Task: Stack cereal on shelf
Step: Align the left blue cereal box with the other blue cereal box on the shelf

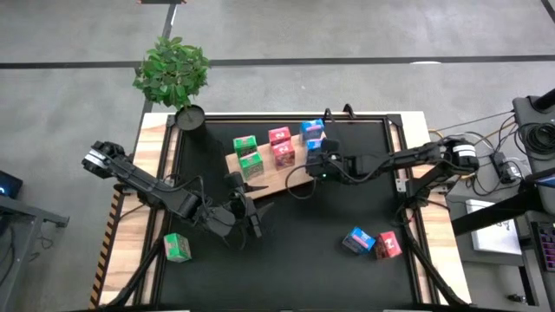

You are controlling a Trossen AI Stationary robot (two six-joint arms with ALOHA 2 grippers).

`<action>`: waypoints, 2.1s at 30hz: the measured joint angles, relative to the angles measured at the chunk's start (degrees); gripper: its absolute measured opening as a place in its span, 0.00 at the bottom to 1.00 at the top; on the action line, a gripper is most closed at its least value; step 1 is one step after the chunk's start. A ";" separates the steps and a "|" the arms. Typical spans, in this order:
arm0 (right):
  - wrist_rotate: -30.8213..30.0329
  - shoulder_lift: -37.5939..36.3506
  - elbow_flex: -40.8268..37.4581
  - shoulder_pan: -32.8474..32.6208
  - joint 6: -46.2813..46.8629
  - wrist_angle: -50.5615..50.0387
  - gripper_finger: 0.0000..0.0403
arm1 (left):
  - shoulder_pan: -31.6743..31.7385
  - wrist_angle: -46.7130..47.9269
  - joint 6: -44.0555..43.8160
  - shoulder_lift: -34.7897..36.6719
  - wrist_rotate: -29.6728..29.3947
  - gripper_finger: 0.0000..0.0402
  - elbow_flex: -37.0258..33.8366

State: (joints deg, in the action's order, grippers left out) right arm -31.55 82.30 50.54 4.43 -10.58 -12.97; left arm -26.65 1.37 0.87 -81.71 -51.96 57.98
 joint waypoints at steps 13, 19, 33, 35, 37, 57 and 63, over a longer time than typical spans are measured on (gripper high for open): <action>0.00 -0.48 2.74 -0.04 0.28 -10.72 0.03 | 0.00 0.09 -0.08 0.00 0.00 0.56 -0.33; -1.04 -0.46 2.74 1.80 -1.61 -9.37 0.03 | -0.02 0.07 -0.09 0.00 0.00 0.56 -0.37; -1.08 -0.46 2.74 2.97 -3.75 -8.99 0.03 | 0.00 0.04 -0.10 0.00 0.00 0.56 -0.37; -0.99 -0.46 2.71 2.95 -2.70 -10.28 0.03 | -0.01 0.04 -0.11 0.00 0.00 0.56 -0.37; -0.82 -0.46 2.71 2.95 -1.76 -11.70 0.03 | -0.02 0.11 -0.11 0.00 0.00 0.56 -0.37; 18.58 -6.68 20.29 13.39 0.54 -16.83 0.03 | -0.08 0.61 -0.05 -0.01 0.01 0.56 -0.39; 23.43 -4.16 20.65 17.88 0.08 -19.94 0.03 | -0.20 1.76 -0.53 -0.02 0.02 0.56 -0.39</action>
State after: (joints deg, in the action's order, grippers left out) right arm -8.12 78.15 71.19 22.31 -10.50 -32.91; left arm -26.85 3.13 0.34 -81.73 -51.94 57.58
